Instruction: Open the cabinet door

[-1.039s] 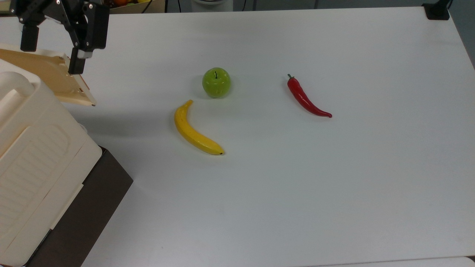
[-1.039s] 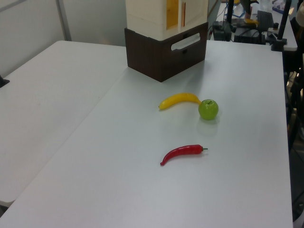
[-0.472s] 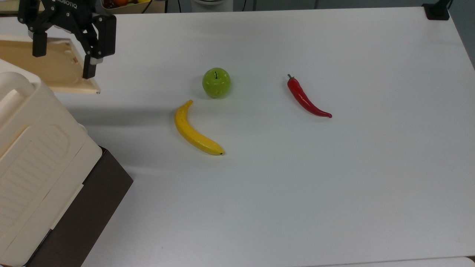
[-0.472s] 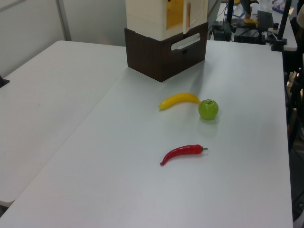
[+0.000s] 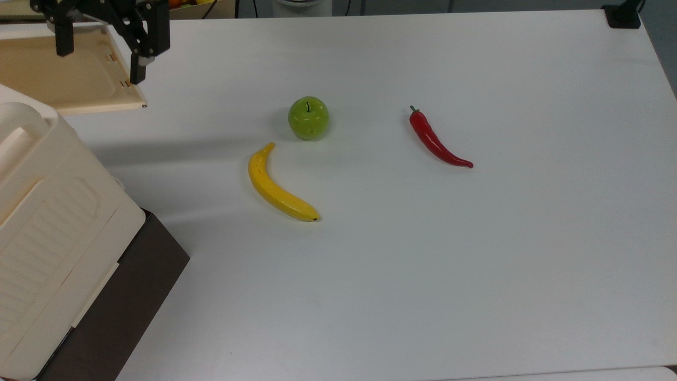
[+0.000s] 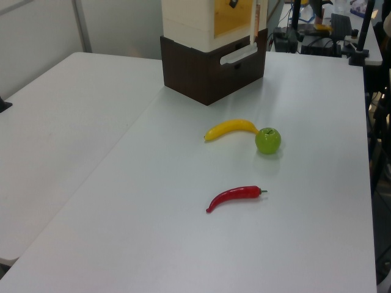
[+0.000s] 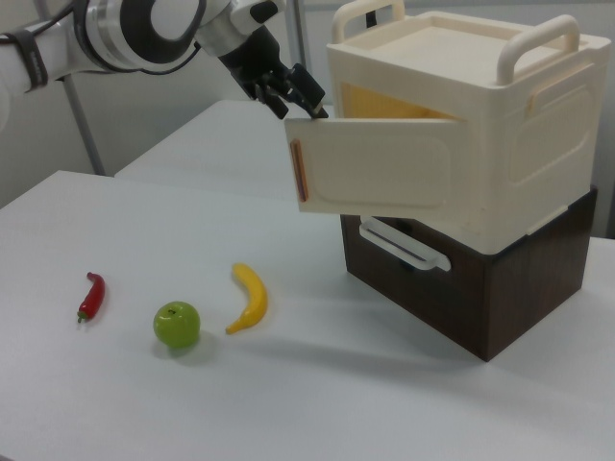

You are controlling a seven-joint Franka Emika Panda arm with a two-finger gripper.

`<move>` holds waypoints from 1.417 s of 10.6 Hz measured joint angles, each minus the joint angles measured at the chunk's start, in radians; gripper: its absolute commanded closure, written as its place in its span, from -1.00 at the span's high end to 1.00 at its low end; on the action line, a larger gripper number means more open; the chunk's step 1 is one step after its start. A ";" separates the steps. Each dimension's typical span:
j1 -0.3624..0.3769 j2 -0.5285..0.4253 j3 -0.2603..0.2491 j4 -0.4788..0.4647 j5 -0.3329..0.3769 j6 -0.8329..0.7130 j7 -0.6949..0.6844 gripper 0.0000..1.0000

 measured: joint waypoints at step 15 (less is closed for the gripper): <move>0.070 -0.055 0.052 -0.064 0.146 -0.398 -0.260 1.00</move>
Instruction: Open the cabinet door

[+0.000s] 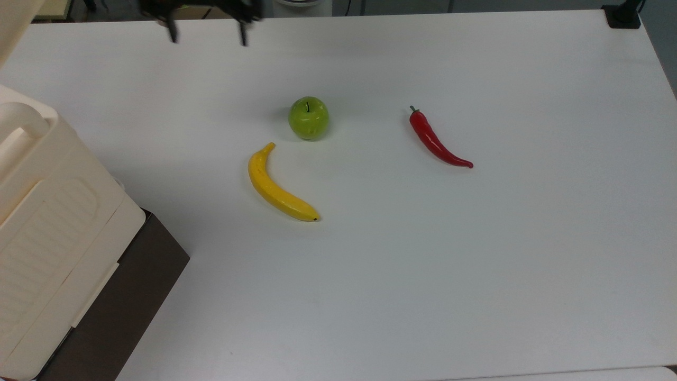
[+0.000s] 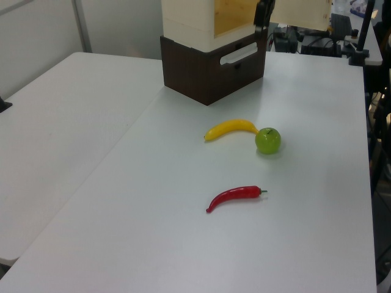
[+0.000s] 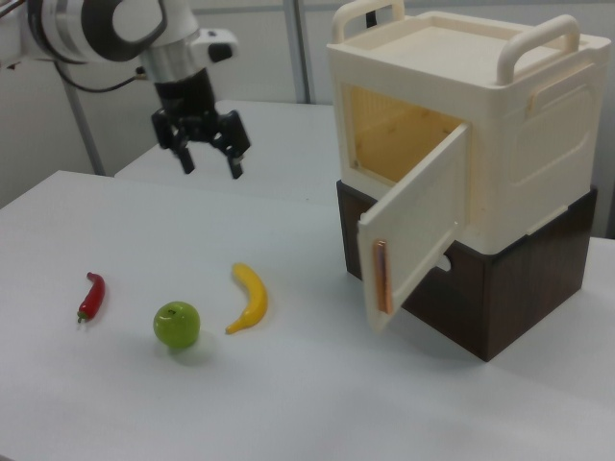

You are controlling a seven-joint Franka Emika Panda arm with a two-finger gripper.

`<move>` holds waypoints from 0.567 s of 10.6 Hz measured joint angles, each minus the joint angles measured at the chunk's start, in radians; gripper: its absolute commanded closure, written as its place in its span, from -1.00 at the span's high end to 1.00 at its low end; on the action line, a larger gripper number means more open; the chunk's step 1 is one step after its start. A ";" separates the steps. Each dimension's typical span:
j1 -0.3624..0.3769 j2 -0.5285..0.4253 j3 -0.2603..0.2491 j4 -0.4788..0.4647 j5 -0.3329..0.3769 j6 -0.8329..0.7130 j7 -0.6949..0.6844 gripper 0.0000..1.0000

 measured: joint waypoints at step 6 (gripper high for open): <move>0.110 -0.028 0.014 -0.108 0.000 0.000 0.148 1.00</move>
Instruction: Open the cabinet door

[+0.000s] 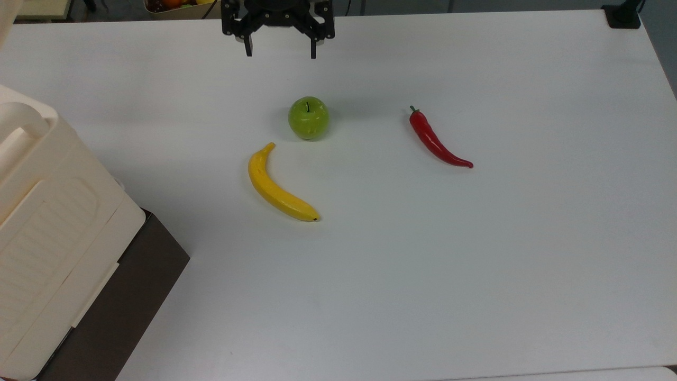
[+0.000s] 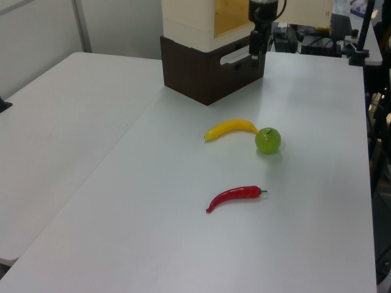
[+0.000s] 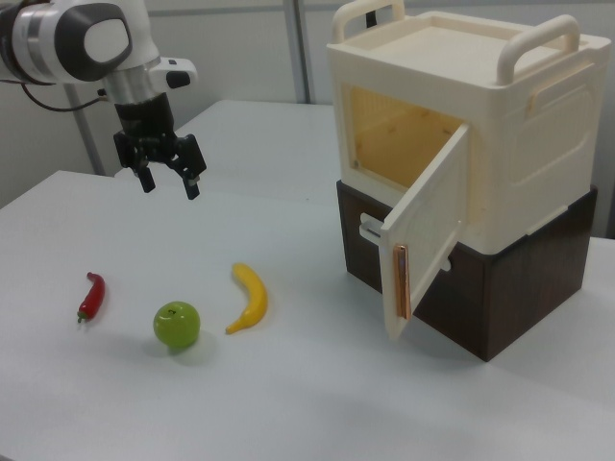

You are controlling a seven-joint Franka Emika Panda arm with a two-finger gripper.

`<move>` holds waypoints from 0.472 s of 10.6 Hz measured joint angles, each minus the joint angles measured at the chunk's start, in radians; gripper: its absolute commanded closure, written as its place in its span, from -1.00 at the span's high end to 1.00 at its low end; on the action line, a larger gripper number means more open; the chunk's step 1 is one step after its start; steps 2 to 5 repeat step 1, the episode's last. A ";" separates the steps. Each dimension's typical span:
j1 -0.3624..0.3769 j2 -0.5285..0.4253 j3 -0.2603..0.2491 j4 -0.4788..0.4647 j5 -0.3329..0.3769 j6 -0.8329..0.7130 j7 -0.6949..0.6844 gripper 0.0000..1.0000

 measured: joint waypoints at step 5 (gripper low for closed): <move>-0.002 -0.019 -0.002 -0.018 0.000 -0.001 0.003 1.00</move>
